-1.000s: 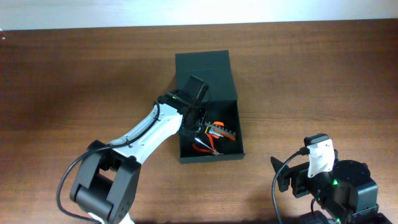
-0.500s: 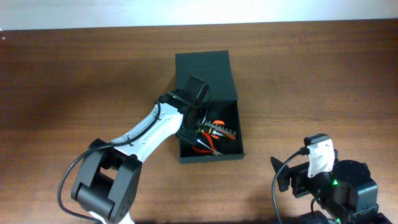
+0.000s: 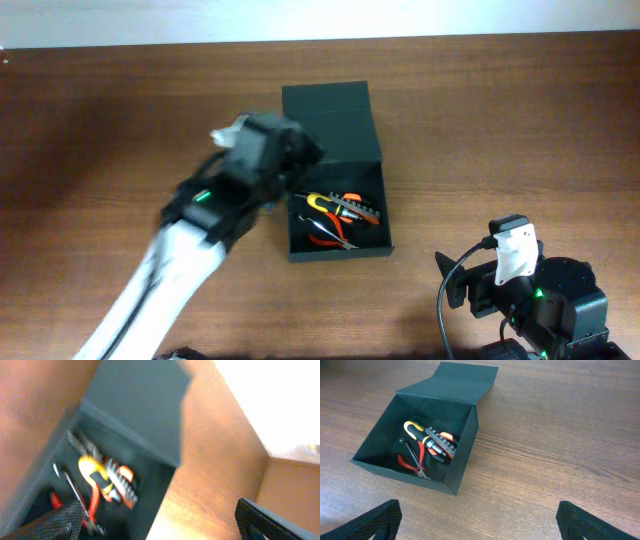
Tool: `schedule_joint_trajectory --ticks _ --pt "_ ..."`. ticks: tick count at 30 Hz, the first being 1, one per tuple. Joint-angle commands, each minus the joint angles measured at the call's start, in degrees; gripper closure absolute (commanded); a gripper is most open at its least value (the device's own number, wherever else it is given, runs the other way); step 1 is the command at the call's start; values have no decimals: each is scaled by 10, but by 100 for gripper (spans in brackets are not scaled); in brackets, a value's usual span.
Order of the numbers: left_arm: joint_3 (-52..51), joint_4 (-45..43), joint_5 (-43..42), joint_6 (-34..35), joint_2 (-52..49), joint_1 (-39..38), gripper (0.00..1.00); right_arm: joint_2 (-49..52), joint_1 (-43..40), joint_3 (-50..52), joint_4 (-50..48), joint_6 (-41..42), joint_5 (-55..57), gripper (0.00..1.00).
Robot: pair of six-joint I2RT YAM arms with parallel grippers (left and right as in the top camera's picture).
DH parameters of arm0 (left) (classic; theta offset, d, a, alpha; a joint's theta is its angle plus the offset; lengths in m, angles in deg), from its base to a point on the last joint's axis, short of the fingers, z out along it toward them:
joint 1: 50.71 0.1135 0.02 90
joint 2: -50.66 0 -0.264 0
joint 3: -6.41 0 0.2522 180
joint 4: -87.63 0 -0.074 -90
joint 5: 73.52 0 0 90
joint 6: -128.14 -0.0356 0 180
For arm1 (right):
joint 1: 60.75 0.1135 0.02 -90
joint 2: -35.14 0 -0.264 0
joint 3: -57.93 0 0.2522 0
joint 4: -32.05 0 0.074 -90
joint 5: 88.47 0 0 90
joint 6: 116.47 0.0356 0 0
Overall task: Pack container
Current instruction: 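Raise both grippers to the lid edges on either side of the box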
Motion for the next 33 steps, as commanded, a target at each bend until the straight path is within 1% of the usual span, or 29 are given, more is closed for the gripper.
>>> schedule_joint_trajectory --ticks 1,4,6,11,13,18,21,27,30,33 --pt "9 27 69 -176 75 21 1 -5 -4 2 -2 1 -3 1" --pt "9 73 120 -205 137 30 1 -5 -4 2 -2 1 -3 1" --pt "9 103 138 -205 175 30 1 -5 -4 2 -2 1 -3 1" --pt "9 117 139 -205 240 30 1 -5 -4 2 -2 1 -3 1" --pt "9 143 139 -205 254 30 1 -5 -4 2 -2 1 -3 1" --pt "9 206 139 -205 265 30 1 -5 -4 2 -2 1 -3 1" --pt "9 228 139 -205 264 30 1 -5 -4 2 -2 1 -3 1" --pt "9 231 137 -205 264 30 1 -5 -4 2 -2 1 -9 1" --pt "9 230 128 -205 264 30 1 -5 -4 2 -5 1 -50 1" --pt "9 213 113 -205 264 30 1 -2 -4 -2 -64 1 -62 1"
